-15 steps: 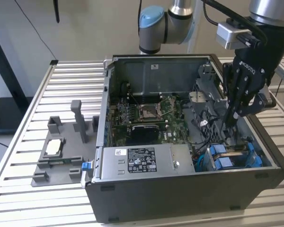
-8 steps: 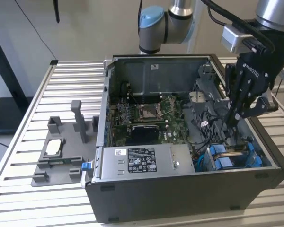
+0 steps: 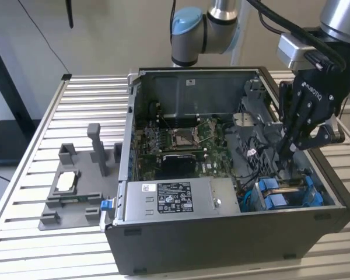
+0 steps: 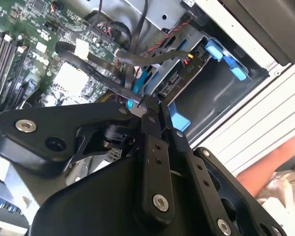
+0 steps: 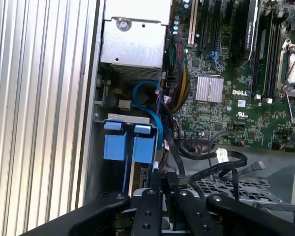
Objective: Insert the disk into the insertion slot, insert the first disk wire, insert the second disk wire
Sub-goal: 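Insert the second disk wire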
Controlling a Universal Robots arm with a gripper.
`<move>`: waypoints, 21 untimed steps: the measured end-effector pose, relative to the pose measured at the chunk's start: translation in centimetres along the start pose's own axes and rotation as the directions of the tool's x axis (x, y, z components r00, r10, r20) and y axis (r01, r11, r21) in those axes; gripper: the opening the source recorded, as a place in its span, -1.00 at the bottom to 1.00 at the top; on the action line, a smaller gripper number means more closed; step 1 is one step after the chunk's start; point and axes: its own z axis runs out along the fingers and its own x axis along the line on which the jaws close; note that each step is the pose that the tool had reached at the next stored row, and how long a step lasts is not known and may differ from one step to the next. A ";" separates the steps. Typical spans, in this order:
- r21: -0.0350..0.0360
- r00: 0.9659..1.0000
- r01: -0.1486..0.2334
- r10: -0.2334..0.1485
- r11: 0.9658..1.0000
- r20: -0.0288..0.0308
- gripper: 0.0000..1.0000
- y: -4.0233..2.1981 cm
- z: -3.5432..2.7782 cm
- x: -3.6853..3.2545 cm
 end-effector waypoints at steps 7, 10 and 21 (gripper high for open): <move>-0.042 1.000 0.001 -0.001 0.999 0.008 -0.68 -0.72 0.26 0.83; -0.047 1.000 0.003 -0.002 0.999 0.018 -0.68 -1.10 0.44 0.99; -0.053 0.999 -0.011 0.013 0.999 0.039 -0.68 -2.02 0.92 1.32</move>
